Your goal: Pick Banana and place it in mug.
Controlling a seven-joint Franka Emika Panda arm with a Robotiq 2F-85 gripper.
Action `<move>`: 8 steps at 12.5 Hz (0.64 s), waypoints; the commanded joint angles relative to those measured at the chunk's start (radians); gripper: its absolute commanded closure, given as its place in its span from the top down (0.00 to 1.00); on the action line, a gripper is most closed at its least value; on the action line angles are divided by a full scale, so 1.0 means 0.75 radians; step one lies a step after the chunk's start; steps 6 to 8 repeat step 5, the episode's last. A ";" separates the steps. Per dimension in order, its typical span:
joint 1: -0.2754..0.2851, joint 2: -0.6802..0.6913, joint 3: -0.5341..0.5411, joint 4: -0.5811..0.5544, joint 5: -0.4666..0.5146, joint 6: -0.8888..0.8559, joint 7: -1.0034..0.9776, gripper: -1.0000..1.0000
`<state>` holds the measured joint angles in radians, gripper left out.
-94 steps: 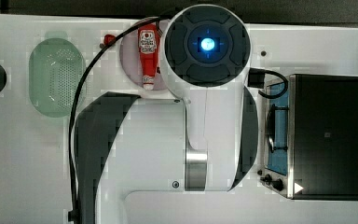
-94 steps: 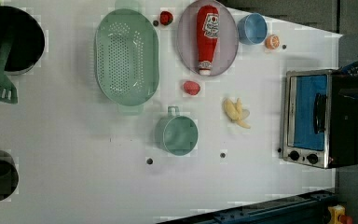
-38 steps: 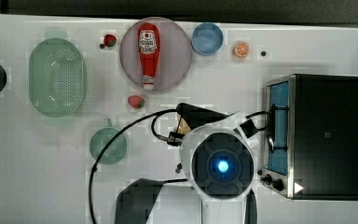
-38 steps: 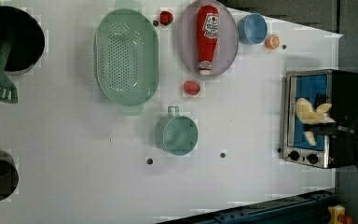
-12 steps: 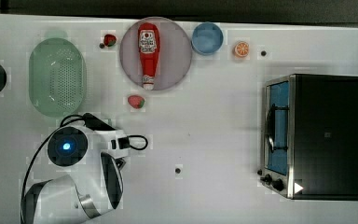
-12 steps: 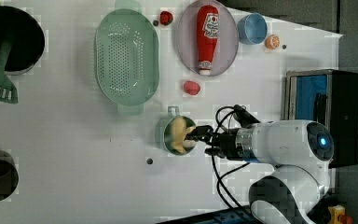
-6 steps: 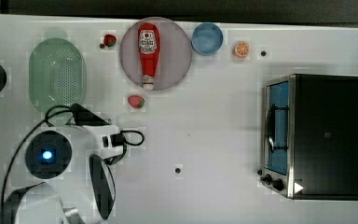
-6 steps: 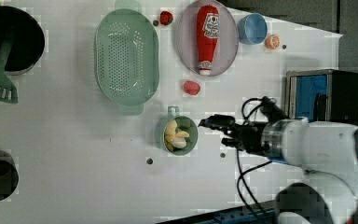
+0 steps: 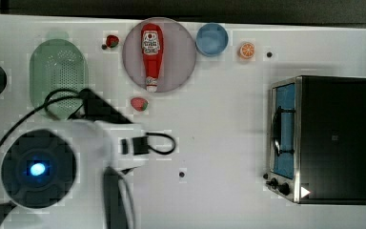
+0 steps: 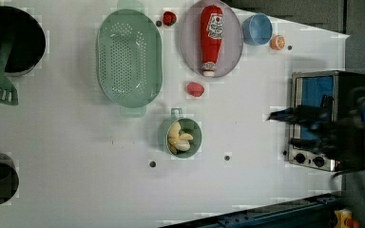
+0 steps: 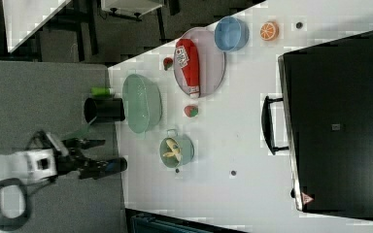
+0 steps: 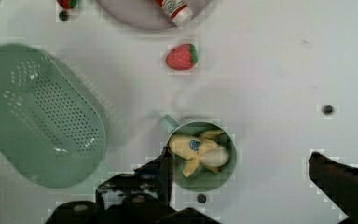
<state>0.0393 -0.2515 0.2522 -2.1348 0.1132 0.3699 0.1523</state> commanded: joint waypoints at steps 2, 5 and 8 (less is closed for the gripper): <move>-0.053 0.012 -0.241 0.126 -0.109 -0.110 -0.075 1.00; -0.054 0.000 -0.350 0.163 -0.168 -0.146 -0.110 1.00; -0.054 0.000 -0.350 0.163 -0.168 -0.146 -0.110 1.00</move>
